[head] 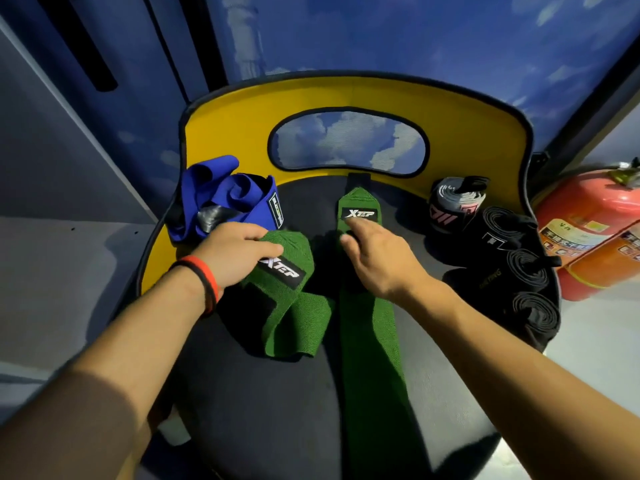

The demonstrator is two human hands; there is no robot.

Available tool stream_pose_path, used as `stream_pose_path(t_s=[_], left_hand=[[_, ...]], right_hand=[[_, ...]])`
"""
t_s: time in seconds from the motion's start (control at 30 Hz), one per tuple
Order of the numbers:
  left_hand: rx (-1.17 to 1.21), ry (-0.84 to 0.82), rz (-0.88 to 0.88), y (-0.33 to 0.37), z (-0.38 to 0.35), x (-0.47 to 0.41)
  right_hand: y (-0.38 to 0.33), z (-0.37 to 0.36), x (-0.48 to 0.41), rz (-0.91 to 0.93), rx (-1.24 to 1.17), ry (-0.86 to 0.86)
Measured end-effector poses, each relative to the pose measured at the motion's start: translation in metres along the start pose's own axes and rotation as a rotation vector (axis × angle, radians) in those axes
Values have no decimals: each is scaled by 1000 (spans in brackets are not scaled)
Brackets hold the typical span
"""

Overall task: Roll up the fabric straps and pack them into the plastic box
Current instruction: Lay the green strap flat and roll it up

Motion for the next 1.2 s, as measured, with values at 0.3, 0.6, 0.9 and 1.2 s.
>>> stream_pose_path(t_s=[0.3,0.6,0.9,1.2], left_hand=[[191,20,-6,6,0,-4],[210,48,-11,5,-17,7],[206,62,-24,11,-28,3],[253,139,21,9,-27,2]], right_hand=[[8,-33,25,117,376,-33],[38,-17,48,-59,216,116],[58,-4,35,-281,297,69],[59,-2,30,-248,41,83]])
Point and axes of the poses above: each hand's wrist, its own x-axis away from the middle knuckle, its own z-axis out of the back of the hand, y = z × x, the point moved 8 cm from there along -x, towards the middle knuckle, and after that the axes turned 11 degrees about -z, right-handed, at the moved point
